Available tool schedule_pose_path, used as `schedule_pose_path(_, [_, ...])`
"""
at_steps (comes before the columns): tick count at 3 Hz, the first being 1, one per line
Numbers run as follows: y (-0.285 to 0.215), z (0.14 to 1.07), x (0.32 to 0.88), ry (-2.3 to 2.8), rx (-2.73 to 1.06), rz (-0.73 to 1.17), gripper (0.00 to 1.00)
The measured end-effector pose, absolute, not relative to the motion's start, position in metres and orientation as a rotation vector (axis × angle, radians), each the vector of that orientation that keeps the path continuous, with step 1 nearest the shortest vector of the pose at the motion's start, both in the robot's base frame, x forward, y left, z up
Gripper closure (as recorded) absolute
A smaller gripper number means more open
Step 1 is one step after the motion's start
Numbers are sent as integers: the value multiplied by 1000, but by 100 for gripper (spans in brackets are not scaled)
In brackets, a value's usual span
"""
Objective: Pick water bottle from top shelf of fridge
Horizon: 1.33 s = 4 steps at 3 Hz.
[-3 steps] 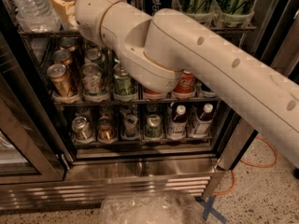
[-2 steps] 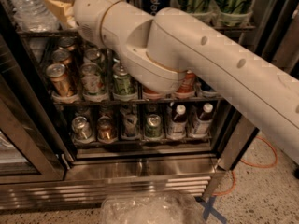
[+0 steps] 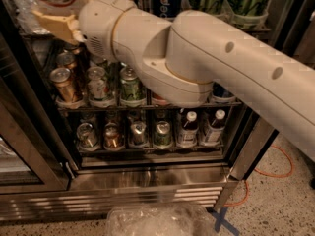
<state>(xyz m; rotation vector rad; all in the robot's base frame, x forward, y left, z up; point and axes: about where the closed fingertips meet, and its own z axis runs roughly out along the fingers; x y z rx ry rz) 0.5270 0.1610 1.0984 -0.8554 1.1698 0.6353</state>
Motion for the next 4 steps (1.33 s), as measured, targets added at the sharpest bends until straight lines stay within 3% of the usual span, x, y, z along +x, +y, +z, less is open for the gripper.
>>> schedule_pose_path(3, [164, 1086, 525, 1173, -860, 644, 100])
schedule_pose_path(4, [197, 1049, 488, 1215, -976, 721, 100])
